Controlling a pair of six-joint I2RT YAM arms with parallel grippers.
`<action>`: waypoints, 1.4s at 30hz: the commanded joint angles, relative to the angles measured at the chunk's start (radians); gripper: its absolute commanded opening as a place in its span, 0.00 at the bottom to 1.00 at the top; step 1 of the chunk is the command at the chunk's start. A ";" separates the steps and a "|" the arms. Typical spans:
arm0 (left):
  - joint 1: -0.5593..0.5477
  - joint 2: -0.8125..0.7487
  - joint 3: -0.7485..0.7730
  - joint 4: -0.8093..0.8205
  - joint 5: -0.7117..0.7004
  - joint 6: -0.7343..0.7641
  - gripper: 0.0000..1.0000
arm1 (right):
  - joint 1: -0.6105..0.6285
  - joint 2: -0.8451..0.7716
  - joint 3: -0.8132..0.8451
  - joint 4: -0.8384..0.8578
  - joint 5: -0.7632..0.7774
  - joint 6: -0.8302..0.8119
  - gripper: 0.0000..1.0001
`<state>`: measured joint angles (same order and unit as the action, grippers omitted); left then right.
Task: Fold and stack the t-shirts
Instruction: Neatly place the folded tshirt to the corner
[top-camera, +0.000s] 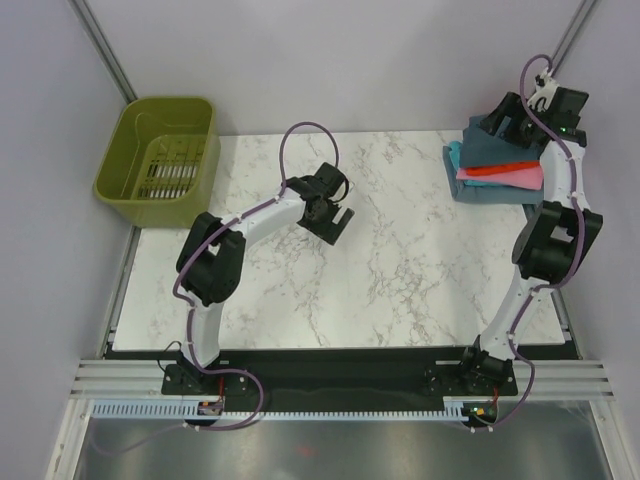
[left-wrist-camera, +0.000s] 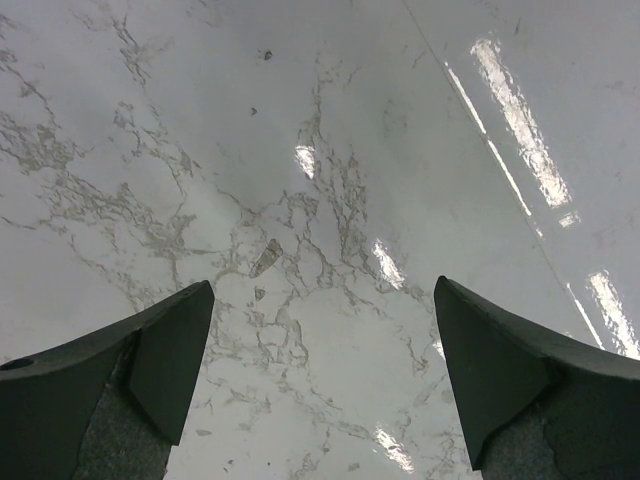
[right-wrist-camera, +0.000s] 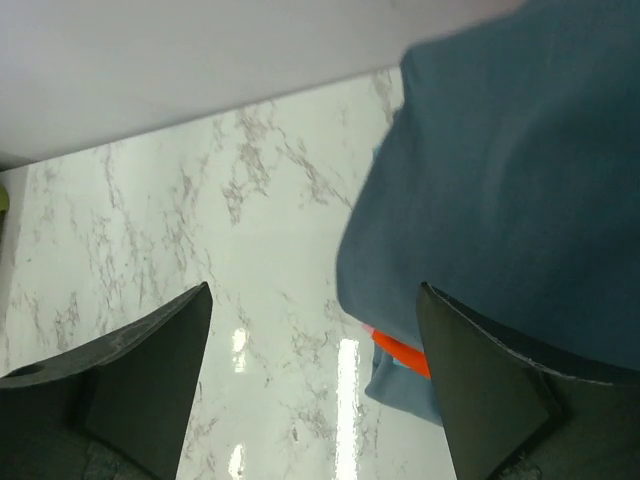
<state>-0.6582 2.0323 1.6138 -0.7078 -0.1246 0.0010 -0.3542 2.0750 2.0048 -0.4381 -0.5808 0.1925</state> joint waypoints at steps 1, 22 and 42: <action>-0.004 -0.050 -0.014 0.018 -0.003 0.031 0.99 | -0.023 0.086 0.063 0.012 -0.062 0.064 0.91; -0.063 -0.029 0.030 0.017 -0.141 0.073 0.99 | -0.032 0.145 0.239 -0.123 0.314 -0.283 0.90; -0.001 -0.279 0.527 0.231 -0.497 0.303 0.99 | 0.224 -0.489 -0.179 0.006 0.237 -0.274 0.98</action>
<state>-0.6628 1.8458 2.1635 -0.5377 -0.5282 0.2554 -0.1257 1.5421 1.9079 -0.3504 -0.3107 -0.1577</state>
